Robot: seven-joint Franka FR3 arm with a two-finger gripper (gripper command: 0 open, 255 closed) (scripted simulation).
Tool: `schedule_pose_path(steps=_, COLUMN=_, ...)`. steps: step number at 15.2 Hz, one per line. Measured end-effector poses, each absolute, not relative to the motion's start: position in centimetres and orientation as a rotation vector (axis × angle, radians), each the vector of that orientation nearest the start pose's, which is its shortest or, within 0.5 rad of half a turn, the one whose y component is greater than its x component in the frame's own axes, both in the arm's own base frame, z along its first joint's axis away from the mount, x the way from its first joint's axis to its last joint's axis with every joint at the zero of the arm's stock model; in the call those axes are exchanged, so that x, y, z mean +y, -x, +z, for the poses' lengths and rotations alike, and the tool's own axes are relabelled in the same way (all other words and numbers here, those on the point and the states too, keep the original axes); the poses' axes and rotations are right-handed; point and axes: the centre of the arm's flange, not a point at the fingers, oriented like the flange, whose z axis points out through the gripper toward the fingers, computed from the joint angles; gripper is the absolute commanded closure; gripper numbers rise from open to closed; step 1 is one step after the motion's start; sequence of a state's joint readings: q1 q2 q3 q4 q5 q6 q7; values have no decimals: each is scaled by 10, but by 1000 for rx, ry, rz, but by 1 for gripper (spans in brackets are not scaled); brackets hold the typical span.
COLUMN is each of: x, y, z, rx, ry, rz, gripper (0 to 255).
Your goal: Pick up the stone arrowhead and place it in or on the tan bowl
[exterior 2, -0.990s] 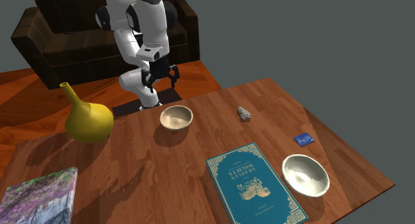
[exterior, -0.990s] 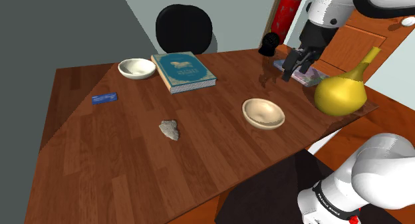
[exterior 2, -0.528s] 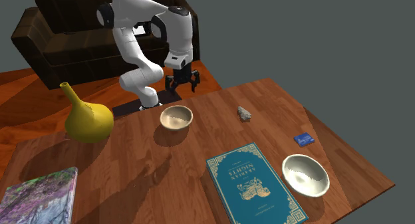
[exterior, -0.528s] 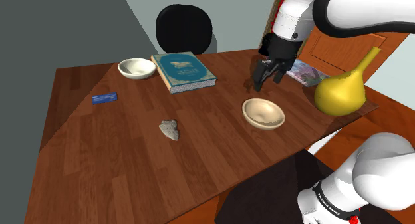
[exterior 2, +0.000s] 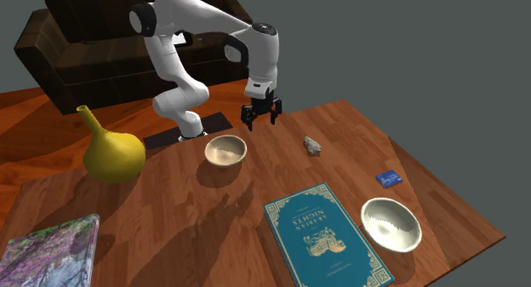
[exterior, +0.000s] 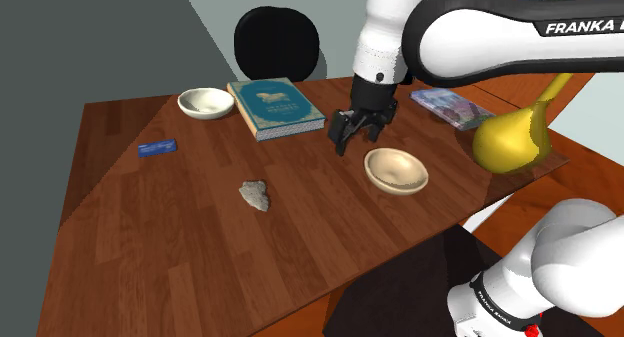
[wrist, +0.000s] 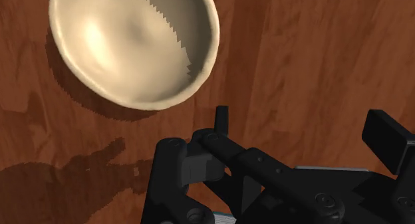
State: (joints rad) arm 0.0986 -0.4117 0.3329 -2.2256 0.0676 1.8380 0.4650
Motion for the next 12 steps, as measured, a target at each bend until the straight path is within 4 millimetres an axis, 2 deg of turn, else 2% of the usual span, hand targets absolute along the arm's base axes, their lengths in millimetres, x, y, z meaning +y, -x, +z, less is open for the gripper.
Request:
schedule_pose_path(steps=4, x=242, y=-407, z=505, rx=124, ry=3192, rz=-48, gripper=0)
schedule_pose_path(steps=8, x=294, y=-428, z=485, rx=123, ry=3185, rz=-45, gripper=0)
schedule_pose_path(steps=12, x=334, y=-446, z=468, rx=125, ry=3179, rz=-41, gripper=0)
